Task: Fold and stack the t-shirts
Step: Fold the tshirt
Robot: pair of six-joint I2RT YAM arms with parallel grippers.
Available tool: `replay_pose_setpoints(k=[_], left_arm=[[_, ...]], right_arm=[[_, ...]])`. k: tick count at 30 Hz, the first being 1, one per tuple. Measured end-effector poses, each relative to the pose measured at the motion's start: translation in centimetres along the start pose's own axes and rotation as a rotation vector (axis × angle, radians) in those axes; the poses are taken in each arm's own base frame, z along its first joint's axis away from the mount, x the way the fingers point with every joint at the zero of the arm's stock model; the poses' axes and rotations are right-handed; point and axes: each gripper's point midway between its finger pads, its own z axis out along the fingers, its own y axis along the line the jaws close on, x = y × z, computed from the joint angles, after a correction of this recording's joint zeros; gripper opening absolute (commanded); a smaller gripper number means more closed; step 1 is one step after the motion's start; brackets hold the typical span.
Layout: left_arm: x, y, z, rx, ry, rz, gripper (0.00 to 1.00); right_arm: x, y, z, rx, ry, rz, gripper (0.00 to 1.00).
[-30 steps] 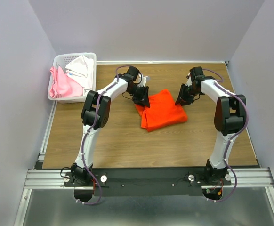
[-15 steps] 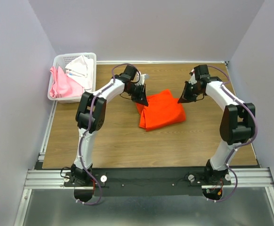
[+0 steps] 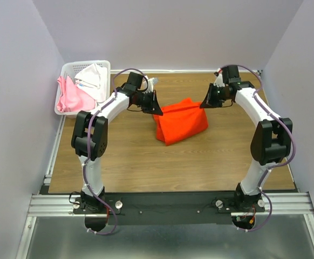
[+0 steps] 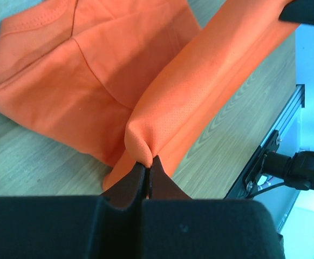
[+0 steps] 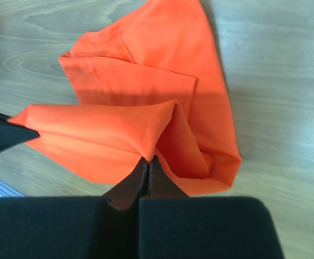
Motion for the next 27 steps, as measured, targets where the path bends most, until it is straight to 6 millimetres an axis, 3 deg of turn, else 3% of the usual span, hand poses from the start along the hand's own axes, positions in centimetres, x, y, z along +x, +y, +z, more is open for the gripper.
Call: replay_pose_setpoints(k=[9, 16, 21, 27], left_arm=[[-0.1, 0.1, -0.6, -0.001, -0.013, 0.034, 0.00], [-0.5, -0.8, -2.9, 0.001, -0.065, 0.122, 0.00], [2.5, -1.1, -4.1, 0.002, -0.050, 0.145, 0.00], [8.2, -0.7, -4.4, -0.002, 0.033, 0.115, 0.00]], right_arm=[[0.8, 3.0, 1.6, -0.039, 0.025, -0.078, 0.00], [5.0, 5.0, 0.5, -0.045, 0.054, -0.132, 0.00], [8.3, 5.6, -1.7, -0.046, 0.050, -0.136, 0.01], [12.3, 5.3, -2.5, -0.033, 0.082, -0.122, 0.04]])
